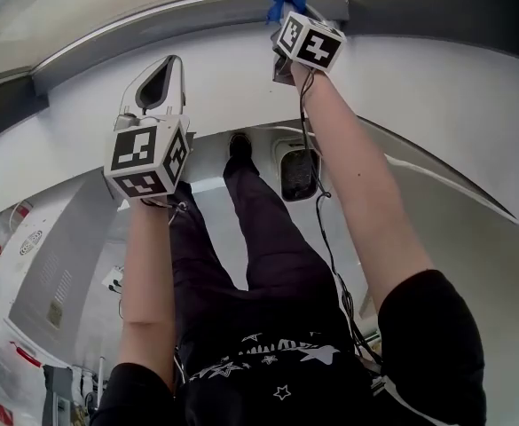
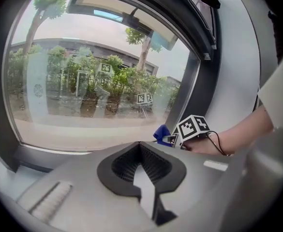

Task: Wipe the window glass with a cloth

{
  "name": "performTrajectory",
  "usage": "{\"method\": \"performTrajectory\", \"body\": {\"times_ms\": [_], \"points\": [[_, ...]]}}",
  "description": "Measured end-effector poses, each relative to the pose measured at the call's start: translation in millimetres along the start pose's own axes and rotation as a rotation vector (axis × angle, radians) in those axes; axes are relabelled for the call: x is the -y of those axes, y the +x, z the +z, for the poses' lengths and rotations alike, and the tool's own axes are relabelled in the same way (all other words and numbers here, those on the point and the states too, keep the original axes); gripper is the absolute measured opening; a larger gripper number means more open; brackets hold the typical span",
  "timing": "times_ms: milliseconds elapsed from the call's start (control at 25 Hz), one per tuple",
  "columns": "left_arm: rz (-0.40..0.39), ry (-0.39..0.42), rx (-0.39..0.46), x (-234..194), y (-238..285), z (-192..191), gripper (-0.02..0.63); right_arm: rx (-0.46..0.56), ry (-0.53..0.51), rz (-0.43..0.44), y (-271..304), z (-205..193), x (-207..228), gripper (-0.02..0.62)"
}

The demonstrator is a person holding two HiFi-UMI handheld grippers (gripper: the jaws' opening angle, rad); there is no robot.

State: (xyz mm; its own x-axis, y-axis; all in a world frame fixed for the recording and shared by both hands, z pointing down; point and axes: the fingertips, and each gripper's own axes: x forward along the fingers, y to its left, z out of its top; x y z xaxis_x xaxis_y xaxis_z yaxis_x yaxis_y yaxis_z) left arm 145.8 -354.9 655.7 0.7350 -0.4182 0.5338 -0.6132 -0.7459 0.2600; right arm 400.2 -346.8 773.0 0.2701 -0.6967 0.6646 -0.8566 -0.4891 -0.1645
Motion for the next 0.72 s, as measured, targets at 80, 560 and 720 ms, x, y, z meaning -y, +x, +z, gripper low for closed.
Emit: {"method": "performTrajectory", "body": {"times_ms": [80,560,720], "points": [[-0.021,0.016,-0.003,19,18,6,0.009,0.003,0.018,-0.02,-2,3,27,0.075],[-0.126,0.092,-0.012,116,89,29,0.009,0.037,0.099,-0.073,-22,19,129,0.074],[-0.149,0.111,-0.017,134,88,31,0.009,0.029,0.103,-0.06,-32,14,128,0.075]]}}
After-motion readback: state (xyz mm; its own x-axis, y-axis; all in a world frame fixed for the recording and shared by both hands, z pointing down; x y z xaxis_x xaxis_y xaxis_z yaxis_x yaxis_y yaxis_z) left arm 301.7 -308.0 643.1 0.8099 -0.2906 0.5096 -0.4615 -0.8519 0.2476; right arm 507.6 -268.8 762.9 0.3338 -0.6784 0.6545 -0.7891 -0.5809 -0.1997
